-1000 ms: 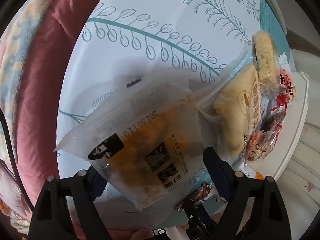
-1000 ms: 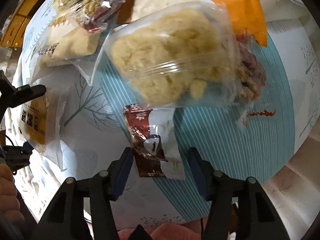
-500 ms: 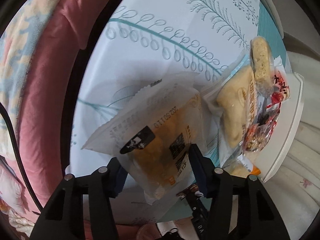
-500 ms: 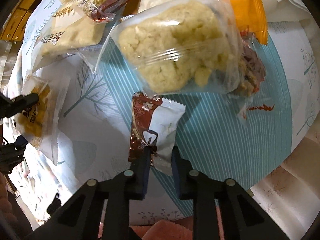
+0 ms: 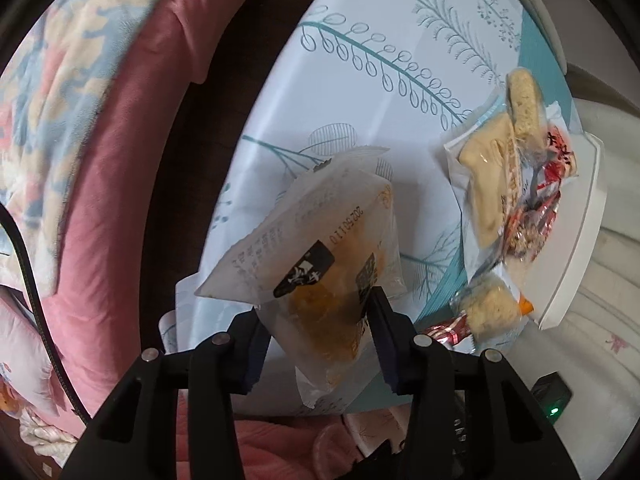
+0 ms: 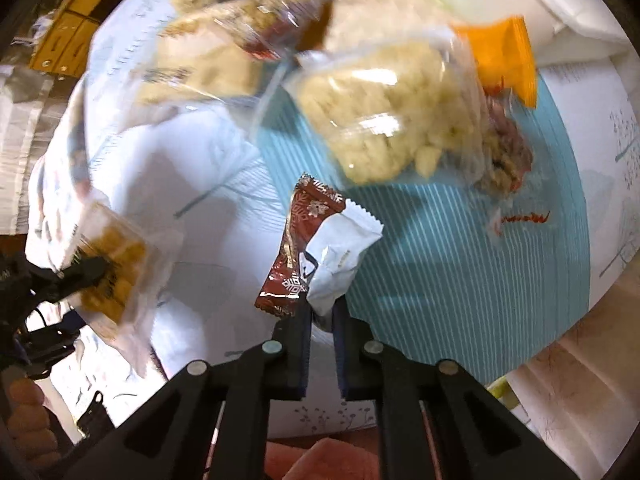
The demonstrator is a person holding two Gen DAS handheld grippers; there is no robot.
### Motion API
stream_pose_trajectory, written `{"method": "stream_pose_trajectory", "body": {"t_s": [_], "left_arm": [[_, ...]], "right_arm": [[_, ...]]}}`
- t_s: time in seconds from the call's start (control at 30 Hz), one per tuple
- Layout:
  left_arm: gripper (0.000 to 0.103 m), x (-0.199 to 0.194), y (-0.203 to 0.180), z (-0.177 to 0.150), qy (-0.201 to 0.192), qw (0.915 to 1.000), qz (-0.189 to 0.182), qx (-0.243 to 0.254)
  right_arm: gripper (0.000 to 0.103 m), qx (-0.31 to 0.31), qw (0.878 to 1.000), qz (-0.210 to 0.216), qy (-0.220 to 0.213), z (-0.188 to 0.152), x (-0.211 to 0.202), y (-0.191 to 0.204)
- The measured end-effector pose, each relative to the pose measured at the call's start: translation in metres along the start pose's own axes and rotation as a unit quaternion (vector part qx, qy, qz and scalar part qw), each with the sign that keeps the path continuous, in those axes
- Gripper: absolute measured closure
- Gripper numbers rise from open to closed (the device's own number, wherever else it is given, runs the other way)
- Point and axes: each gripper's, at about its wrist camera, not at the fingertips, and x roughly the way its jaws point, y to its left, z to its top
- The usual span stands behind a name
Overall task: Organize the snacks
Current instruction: 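Lift the pastry pack with the left tool while the right tool lifts the brown bar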
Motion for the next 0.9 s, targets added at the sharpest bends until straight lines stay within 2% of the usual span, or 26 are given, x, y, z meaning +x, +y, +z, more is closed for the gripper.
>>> {"method": "stream_pose_trajectory", "body": {"t_s": [0.3, 0.53, 0.77, 0.9], "left_arm": [[0.059, -0.036, -0.012, -0.028, -0.033, 0.9988, 0.023, 0.027], [0.058, -0.059, -0.043, -0.05, -0.083, 0.9945, 0.027, 0.059], [0.058, -0.084, -0.09, -0.081, -0.163, 0.9822, 0.031, 0.087], [0.058, -0.094, -0.126, -0.1, -0.213, 0.9711, 0.022, 0.106]], "right_arm": [[0.094, -0.054, 0.997, 0.022, -0.058, -0.01, -0.055, 0.001], [0.093, -0.115, 0.985, 0.031, -0.126, -0.007, -0.093, -0.002], [0.093, -0.156, 0.97, 0.039, -0.184, 0.012, -0.119, -0.012], [0.093, -0.179, 0.96, 0.047, -0.208, 0.02, -0.139, -0.028]]}}
